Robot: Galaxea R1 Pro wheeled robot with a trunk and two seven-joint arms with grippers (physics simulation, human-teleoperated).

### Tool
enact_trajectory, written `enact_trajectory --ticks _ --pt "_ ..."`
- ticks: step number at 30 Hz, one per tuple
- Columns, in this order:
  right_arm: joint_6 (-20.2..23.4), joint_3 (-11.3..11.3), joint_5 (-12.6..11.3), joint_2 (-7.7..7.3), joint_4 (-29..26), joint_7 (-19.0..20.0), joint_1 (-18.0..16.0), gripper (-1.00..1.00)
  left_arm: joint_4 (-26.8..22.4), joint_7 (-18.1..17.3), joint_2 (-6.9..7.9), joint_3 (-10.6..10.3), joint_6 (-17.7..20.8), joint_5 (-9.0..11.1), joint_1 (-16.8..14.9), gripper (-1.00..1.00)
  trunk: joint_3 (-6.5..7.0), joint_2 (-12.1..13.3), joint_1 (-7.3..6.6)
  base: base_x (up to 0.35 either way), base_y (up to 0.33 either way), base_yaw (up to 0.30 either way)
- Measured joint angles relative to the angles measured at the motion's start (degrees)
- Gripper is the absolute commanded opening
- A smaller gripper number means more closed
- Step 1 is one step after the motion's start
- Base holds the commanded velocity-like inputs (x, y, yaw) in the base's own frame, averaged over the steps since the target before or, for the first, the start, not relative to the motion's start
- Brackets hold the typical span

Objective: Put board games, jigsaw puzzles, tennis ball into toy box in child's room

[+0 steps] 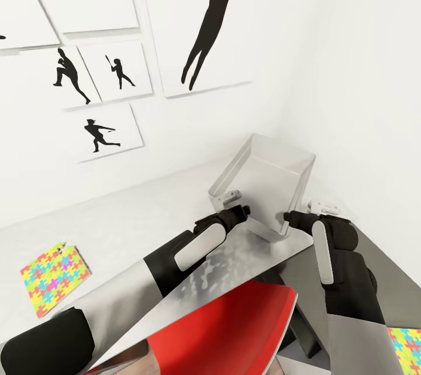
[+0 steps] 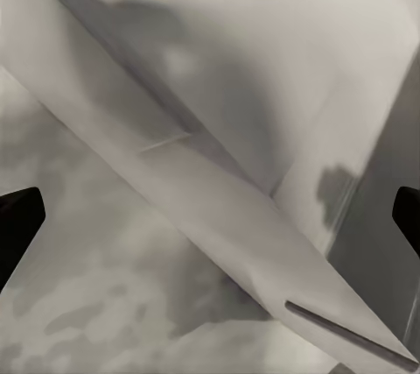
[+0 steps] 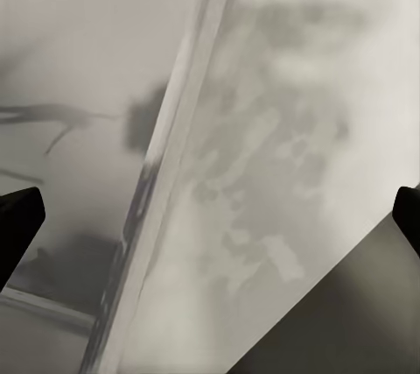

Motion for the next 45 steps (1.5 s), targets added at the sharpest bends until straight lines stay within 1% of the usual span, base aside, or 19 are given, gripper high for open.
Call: enact_trajectory --ticks 1,2,9,23,24,27,28,29,30,31,45 --pt "0.0 0.02 0.0 -0.01 0.0 0.0 0.0 1.0 0.0 -0.01 0.0 0.0 0.0 0.0 0.0 1.0 0.0 0.0 0.0 0.0 0.0 0.0" --pt "0.0 0.01 0.0 -0.02 0.0 0.0 0.0 1.0 0.0 -0.03 0.0 0.0 0.0 0.0 0.0 -1.0 0.0 0.0 0.0 0.0 0.0 0.0" --pt "0.0 0.09 0.0 -0.04 0.0 0.0 0.0 1.0 0.0 -0.02 0.0 0.07 -0.1 -0.36 0.0 -1.0 0.0 -0.01 0.0 0.0 0.0 0.0" --pt "0.0 0.09 0.01 -0.01 0.0 0.0 0.0 1.0 0.02 -0.03 0.0 0.04 -0.15 0.03 0.0 -1.0 0.0 0.0 0.0 0.0 0.0 0.0" --pt "0.0 0.09 0.01 -0.02 0.0 0.0 0.0 -1.0 0.01 -0.04 0.0 0.04 -0.13 0.02 0.0 -1.0 0.0 0.0 0.0 0.0 0.0 0.0" --pt "0.0 0.09 0.01 -0.04 0.0 0.0 0.0 -1.0 0.01 0.0 0.0 0.03 -0.16 0.01 0.0 -1.0 0.0 0.0 0.0 0.0 0.0 0.0" --pt "-0.17 0.11 -1.11 -0.02 0.0 0.09 0.0 -1.0 0.01 -0.04 0.0 0.0 -0.18 0.11 -0.01 -1.0 0.0 0.0 0.0 0.0 0.0 0.0" --pt "-0.1 0.1 -0.75 -0.03 -0.01 0.2 0.0 -1.0 0.0 -0.1 0.0 -0.01 -0.19 0.26 0.01 -1.0 0.0 -0.01 0.0 0.0 0.0 0.0" --pt "0.01 0.07 0.53 -0.04 0.0 0.15 0.0 -1.0 0.0 -0.12 0.0 0.0 -0.16 0.21 0.01 -1.0 0.0 -0.01 0.0 0.0 0.0 0.0" --pt "0.02 0.03 1.03 -0.05 0.0 0.03 0.0 -1.0 -0.03 -0.1 0.0 0.05 -0.09 -0.02 0.01 -1.0 0.0 -0.01 0.0 0.0 0.0 0.0" --pt "0.01 -0.02 1.07 -0.05 -0.01 0.0 0.0 -1.0 -0.01 -0.47 0.02 0.15 0.0 -0.35 0.04 -1.0 0.0 0.0 0.0 0.0 0.0 0.0"
